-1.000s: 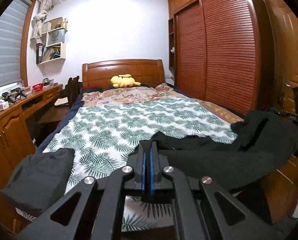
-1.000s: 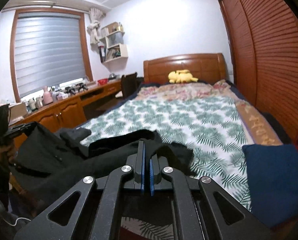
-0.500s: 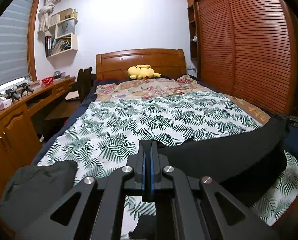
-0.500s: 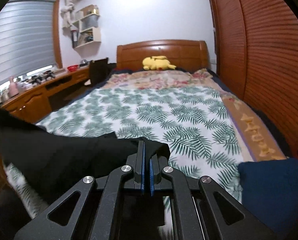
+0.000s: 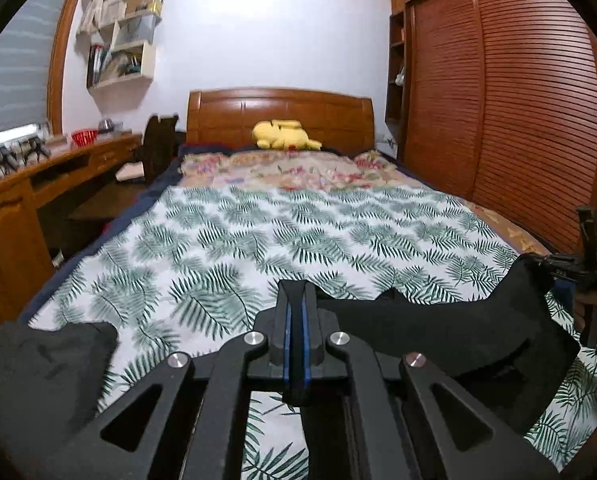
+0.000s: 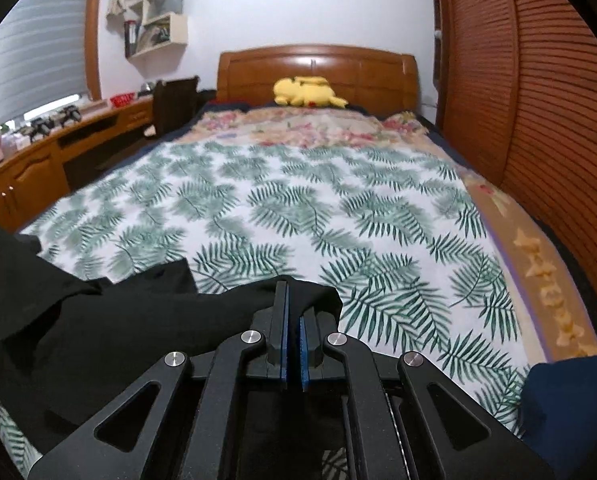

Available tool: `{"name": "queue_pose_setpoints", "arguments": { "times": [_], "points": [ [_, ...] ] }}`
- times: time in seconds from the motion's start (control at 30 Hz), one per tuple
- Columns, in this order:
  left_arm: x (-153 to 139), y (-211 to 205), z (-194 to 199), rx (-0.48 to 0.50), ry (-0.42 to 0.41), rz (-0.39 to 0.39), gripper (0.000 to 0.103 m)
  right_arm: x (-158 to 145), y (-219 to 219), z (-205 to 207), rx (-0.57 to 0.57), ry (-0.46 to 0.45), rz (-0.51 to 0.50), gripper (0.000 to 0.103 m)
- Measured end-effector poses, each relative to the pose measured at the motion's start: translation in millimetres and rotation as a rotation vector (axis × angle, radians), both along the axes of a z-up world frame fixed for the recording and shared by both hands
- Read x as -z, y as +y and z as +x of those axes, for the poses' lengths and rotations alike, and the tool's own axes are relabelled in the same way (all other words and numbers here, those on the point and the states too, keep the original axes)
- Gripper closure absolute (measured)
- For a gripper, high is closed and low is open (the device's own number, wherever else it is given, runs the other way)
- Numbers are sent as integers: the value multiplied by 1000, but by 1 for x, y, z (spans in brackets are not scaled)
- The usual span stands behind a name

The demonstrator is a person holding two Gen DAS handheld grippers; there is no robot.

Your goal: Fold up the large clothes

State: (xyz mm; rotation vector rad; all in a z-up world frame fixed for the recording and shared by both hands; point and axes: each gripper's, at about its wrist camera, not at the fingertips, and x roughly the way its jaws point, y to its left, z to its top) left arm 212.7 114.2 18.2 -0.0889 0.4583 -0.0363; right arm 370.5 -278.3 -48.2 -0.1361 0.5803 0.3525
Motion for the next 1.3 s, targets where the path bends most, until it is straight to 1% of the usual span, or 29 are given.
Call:
{"name": "queue_pose_setpoints", "arguments": {
  "times": [0.03,0.17,0.23,0.27,0.3,0.33,0.37,0.4,0.47,0.53,0.57,0.6,0.67,0.77,0.83,0.9,0.97,1.03,1.17,1.3],
  "points": [
    [2,0,2,7,7,-6,100,4,2,3,6,15,-8,102],
    [10,-2,7,25,44,8,100,16,11,8,32,55,-54,100],
    [16,-2,10,36,66,-9,99,21,14,9,44,83,-67,94],
    [19,-4,11,50,84,-3,98,23,15,9,49,93,-69,86],
    [22,-4,12,55,97,0,97,25,17,8,55,103,-76,76],
    [22,-3,12,56,104,-2,97,26,19,6,56,112,-82,69],
    [23,-3,12,56,110,4,96,27,22,5,51,121,-87,55],
    [22,-3,10,55,109,15,94,29,26,3,40,136,-99,46],
    [21,-1,6,41,105,38,91,33,31,0,44,155,-142,44],
    [20,6,2,35,98,25,89,37,31,0,47,192,-154,40],
    [19,9,0,36,94,12,86,38,29,1,54,215,-153,35],
    [18,11,-3,42,90,2,84,39,28,0,71,219,-161,31],
    [17,14,-6,47,87,0,82,36,24,-3,113,205,-187,26],
    [17,14,-11,56,84,1,80,26,14,-7,147,196,-147,24],
    [19,14,-14,58,84,4,79,18,14,-13,139,179,-115,24],
    [21,14,-17,62,88,4,77,11,24,-20,116,150,-116,24],
    [23,13,-19,67,91,3,76,8,43,-29,57,136,-116,24],
    [26,13,-20,72,96,3,75,9,65,-36,-18,146,-113,24],
    [32,12,-23,75,107,8,73,18,117,-56,-170,171,-128,24],
    [36,10,-26,85,115,10,71,30,157,-73,-277,198,-146,24]
  ]
}}
